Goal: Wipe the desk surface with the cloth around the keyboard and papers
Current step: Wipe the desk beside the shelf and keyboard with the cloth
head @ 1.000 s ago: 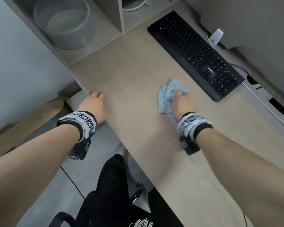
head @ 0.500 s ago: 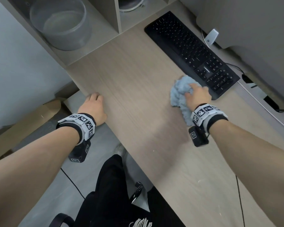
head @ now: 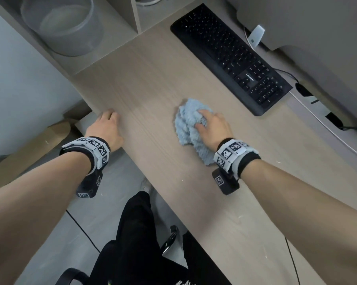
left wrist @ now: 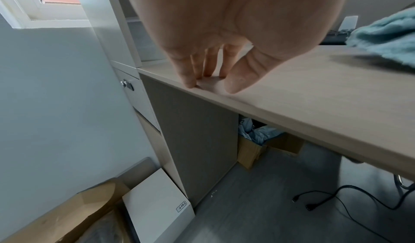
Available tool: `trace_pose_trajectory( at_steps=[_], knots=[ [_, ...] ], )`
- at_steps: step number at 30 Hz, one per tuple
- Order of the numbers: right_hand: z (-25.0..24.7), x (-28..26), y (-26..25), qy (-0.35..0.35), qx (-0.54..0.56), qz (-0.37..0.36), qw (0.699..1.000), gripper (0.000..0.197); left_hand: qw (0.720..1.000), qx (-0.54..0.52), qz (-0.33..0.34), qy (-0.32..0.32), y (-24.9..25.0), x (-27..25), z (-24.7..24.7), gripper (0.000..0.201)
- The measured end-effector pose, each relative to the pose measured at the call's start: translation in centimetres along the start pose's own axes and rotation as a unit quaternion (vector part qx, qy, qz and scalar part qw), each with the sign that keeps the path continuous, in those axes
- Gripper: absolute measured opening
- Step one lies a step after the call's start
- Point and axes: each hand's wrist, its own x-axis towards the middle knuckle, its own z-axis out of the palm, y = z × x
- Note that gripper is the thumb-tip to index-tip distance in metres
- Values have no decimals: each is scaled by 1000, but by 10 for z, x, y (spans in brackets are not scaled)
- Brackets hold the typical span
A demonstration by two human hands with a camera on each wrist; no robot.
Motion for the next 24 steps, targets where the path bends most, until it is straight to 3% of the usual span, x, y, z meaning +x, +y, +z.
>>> trace_pose_trajectory(
  at_steps=[3,6,14,18,20,22,24],
  knots=[
    [-17,-2,25,37,-20,76,996,48,1000,-1,1,-8,2,-3,3,68],
    [-8,-13,33,5,-55,117,992,50,1000,11,14,-10,-1,-2,4,66],
    [66,-64,-44,-94,-30,8,995,52,996,20,76,-38,-16,1,0,77],
    [35,-61,-19,5,1,121,993,49,995,9,102,-8,-20,-11,1,74],
    [25,-63,5,19,-20,177,984,49,995,-9,100,11,-18,-24,8,66],
    [32,-72,12,-10,-43,171,984,48,994,-31,101,23,-17,-37,17,56],
    [52,-85,1,-31,-59,115,991,45,993,-51,104,31,-15,-45,26,51]
  ],
)
